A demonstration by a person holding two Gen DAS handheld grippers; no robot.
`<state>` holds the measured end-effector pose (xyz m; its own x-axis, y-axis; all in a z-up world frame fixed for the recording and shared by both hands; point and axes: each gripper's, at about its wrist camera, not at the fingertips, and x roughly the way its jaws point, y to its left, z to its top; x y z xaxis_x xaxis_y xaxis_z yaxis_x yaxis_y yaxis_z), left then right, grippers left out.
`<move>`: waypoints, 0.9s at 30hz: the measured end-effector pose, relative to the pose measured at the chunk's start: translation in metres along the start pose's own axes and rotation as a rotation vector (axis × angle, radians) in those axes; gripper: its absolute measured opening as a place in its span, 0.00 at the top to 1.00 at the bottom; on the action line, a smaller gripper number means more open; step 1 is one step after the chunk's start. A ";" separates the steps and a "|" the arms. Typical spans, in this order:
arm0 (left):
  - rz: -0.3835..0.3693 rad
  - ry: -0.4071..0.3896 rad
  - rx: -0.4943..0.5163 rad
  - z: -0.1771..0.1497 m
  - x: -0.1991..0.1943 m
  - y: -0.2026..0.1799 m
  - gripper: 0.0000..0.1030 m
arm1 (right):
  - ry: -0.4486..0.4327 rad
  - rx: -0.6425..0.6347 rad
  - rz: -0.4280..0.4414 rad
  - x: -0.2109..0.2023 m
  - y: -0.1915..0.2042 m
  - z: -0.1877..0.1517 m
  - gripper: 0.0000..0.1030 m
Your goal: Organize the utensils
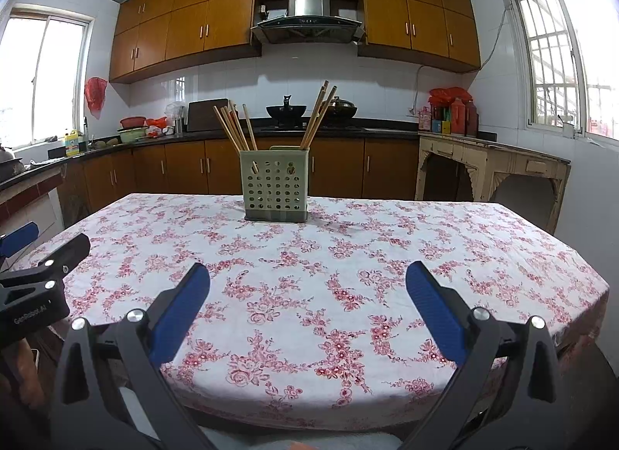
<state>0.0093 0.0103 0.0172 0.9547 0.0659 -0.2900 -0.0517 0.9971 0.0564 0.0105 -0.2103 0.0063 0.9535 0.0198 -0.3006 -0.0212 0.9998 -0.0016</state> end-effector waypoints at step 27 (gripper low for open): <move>-0.005 0.014 -0.003 -0.002 0.003 0.000 0.02 | 0.016 0.009 0.003 0.004 -0.003 -0.003 0.04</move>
<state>0.0118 0.0105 0.0144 0.9507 0.0618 -0.3039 -0.0483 0.9975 0.0518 0.0133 -0.2136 0.0028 0.9486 0.0226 -0.3157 -0.0211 0.9997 0.0081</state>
